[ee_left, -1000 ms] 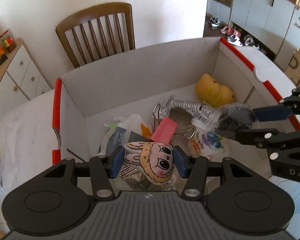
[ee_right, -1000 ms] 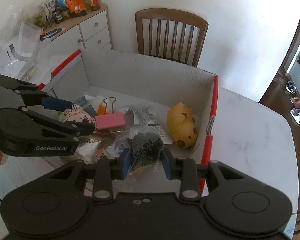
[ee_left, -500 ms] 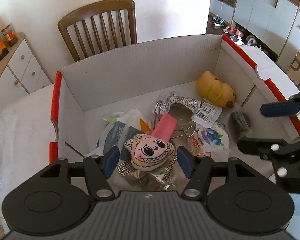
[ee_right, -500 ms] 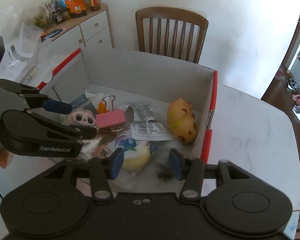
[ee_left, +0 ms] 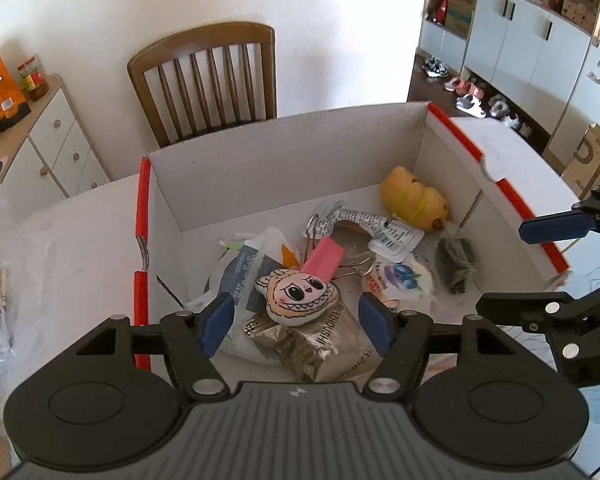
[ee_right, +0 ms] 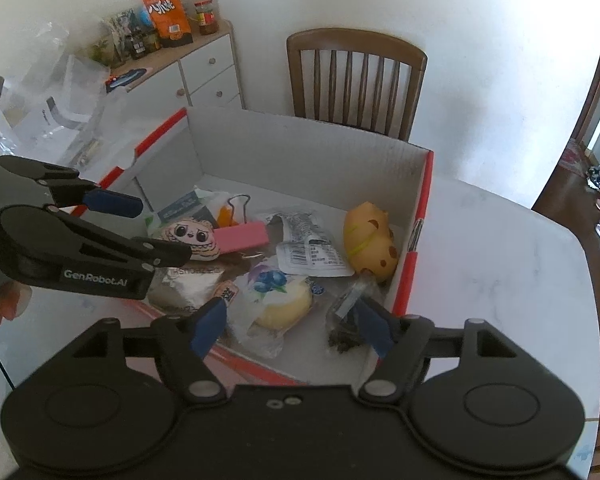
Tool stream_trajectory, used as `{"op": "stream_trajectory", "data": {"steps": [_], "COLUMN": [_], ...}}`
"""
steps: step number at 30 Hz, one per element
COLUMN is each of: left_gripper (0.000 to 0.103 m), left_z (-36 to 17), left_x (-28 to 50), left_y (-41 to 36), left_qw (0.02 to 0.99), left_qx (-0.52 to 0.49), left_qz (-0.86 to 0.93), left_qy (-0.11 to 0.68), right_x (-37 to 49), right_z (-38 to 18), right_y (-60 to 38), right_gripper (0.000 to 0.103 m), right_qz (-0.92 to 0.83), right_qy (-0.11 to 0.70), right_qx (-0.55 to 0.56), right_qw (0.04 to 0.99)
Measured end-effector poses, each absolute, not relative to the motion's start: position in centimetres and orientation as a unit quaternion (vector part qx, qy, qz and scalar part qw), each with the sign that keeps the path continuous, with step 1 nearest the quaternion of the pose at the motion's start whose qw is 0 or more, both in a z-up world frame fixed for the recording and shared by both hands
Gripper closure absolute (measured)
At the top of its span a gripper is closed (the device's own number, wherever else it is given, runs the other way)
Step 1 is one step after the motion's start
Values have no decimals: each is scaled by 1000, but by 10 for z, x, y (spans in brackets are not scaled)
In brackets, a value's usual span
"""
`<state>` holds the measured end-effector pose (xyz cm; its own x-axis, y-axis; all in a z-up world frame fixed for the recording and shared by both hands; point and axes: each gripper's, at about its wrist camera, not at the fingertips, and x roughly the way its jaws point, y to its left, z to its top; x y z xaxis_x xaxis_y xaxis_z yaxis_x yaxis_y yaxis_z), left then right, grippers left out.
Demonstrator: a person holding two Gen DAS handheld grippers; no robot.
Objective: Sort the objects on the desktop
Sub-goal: 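Withdraw both grippers from the box toward the pink sponge and white cable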
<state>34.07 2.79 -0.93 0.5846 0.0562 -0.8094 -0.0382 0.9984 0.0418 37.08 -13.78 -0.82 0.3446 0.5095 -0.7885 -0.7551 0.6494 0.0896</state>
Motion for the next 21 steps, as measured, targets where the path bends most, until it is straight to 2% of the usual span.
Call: {"op": "stream_trajectory", "data": {"steps": [6,9,16,19,21], "left_gripper": [35,35,35,25,25], "left_z": [7,17,30,31,32], "left_x": [322,308,273,258,250], "left_y": [23,19,7,3,0], "left_qw": [899,904,911,913,915], "left_qx": [-7,-19,-38,-45,-43], "left_qz": [25,18,19,20,21], "left_qy": [438,427,411,406,402], "right_x": [364,358,338,328,321], "right_z": [4,11,21,21,19], "right_y": [-150,-158,-178,-186,-190], "right_gripper": [26,20,15,12,9], "right_qz": [409,421,451,459,463], "right_qy": [409,399,384,382,382], "right_qx": [-129,-122,-113,-114,-114], "right_qw": [805,805,797,794,792]}}
